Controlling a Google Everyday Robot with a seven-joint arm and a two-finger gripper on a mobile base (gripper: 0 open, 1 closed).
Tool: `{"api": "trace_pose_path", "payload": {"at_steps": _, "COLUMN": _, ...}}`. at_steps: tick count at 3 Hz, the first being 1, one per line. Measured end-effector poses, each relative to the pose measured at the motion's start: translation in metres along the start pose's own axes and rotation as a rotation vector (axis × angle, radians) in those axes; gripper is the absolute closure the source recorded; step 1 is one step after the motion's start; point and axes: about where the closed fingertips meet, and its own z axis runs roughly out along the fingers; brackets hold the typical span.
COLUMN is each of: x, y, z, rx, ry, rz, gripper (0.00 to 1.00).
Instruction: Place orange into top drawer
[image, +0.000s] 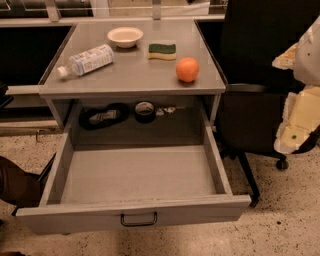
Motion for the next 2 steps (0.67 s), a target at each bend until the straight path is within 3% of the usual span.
{"api": "trace_pose_path", "payload": {"at_steps": 2, "x": -0.011, "y": -0.010, "z": 0.015, "rx": -0.008, "ry": -0.011, "rz": -0.020, "gripper": 0.00}}
